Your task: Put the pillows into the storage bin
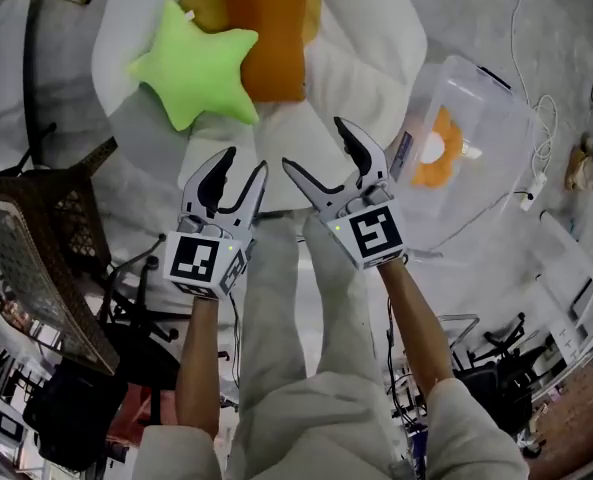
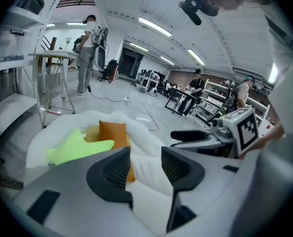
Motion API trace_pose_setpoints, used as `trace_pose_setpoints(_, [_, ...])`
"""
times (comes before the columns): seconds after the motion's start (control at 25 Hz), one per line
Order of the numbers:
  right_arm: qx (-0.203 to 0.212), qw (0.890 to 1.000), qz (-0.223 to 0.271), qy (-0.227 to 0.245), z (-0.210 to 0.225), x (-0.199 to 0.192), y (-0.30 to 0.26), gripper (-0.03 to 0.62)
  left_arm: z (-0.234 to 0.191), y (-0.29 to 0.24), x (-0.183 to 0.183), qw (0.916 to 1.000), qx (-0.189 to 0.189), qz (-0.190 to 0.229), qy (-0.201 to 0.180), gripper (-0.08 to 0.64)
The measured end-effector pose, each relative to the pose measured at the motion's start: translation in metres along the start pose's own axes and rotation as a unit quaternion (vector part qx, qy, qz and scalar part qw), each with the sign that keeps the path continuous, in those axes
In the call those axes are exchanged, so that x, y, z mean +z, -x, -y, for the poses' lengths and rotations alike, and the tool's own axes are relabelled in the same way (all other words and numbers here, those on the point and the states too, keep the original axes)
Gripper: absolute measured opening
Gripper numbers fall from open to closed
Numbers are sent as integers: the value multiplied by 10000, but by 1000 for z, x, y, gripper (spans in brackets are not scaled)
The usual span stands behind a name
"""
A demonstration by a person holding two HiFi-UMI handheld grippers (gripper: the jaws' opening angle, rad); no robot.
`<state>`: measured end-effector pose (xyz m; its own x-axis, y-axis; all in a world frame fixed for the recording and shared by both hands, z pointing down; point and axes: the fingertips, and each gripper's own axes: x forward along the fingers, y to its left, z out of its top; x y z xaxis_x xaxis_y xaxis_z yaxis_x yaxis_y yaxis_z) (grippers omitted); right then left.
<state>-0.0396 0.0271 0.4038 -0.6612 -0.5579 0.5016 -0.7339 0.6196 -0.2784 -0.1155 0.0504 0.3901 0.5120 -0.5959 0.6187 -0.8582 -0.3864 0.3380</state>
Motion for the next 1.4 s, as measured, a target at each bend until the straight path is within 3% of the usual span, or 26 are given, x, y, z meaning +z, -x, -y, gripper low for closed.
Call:
trace_pose_setpoints(0.32, [479, 9976, -372, 333, -55, 6, -85, 387, -90, 43, -14, 9978, 451, 197, 452, 193])
trace_pose_setpoints(0.6, [704, 9908, -1088, 387, -78, -43, -164, 403, -143, 63, -30, 9945, 680, 279, 741, 193])
trace_pose_setpoints(0.96, [669, 9664, -2423, 538, -66, -149, -239, 419, -175, 70, -50, 9919, 766, 309, 967, 193])
trace_pose_setpoints(1.24, [413, 9488, -3034, 781, -54, -194, -271, 422, -185, 76, -62, 9907, 789, 297, 1068, 193])
trace_pose_setpoints(1.4, [114, 9431, -3164, 1018, -44, -199, -279, 369, -188, 77, -63, 9901, 802, 320, 1110, 193])
